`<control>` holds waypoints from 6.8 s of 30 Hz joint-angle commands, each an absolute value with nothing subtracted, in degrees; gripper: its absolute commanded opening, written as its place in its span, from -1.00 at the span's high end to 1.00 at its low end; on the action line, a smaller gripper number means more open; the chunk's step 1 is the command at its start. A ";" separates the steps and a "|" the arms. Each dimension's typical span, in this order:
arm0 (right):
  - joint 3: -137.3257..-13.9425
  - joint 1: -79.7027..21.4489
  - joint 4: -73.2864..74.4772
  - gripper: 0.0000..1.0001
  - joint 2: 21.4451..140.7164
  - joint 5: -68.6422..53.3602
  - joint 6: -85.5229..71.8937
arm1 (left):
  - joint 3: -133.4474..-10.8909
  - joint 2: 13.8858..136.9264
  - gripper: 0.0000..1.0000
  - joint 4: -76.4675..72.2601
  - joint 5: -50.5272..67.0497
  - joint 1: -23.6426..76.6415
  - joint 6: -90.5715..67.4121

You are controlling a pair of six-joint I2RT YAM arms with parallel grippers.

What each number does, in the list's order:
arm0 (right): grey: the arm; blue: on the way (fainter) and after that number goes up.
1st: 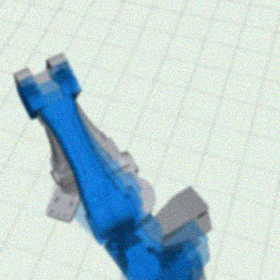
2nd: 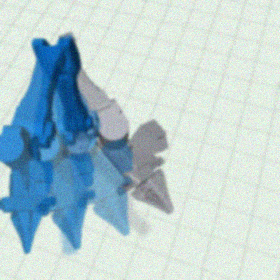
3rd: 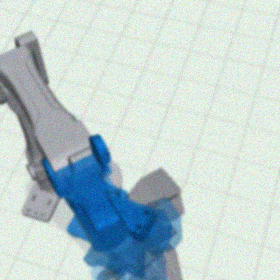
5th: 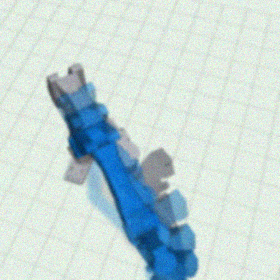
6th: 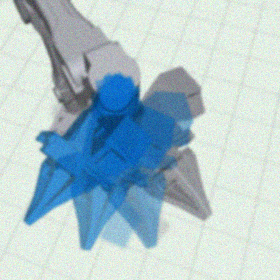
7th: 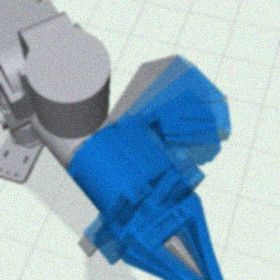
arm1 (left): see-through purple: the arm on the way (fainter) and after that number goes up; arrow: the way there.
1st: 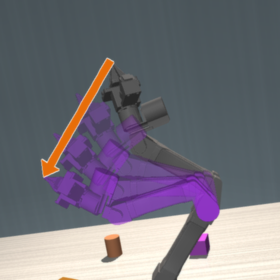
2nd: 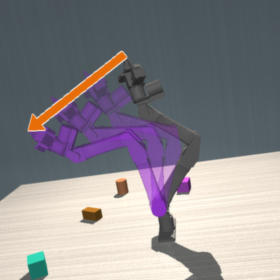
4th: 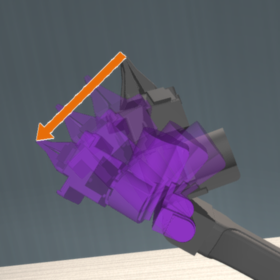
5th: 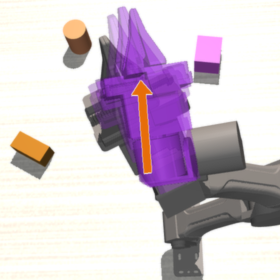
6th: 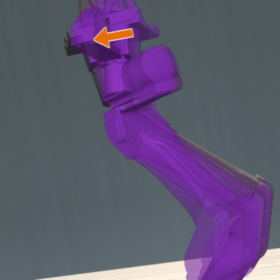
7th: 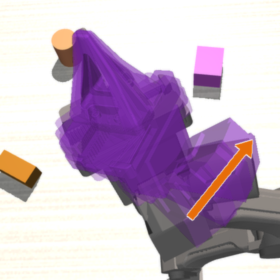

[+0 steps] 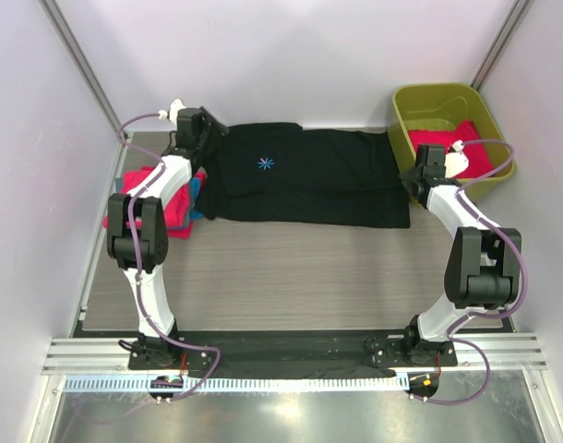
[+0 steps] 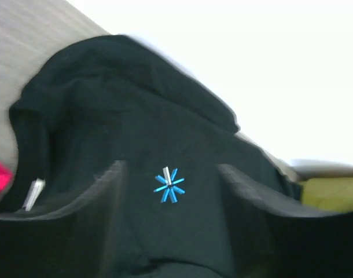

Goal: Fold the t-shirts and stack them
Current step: Fold the tshirt

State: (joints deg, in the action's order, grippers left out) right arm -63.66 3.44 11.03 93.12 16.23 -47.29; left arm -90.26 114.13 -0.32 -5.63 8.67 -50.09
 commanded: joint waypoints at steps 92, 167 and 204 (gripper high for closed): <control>-20.65 4.66 -26.36 -0.32 76.11 13.01 -62.75 | -39.37 84.91 -0.63 -19.34 -16.88 0.35 -51.42; -23.03 5.10 3.95 0.98 63.73 23.21 -64.34 | -32.71 74.73 0.62 1.04 -34.55 10.28 -57.74; -18.46 5.10 3.25 0.98 59.68 24.08 -63.19 | -33.75 81.21 0.44 -2.55 -21.98 15.03 -57.22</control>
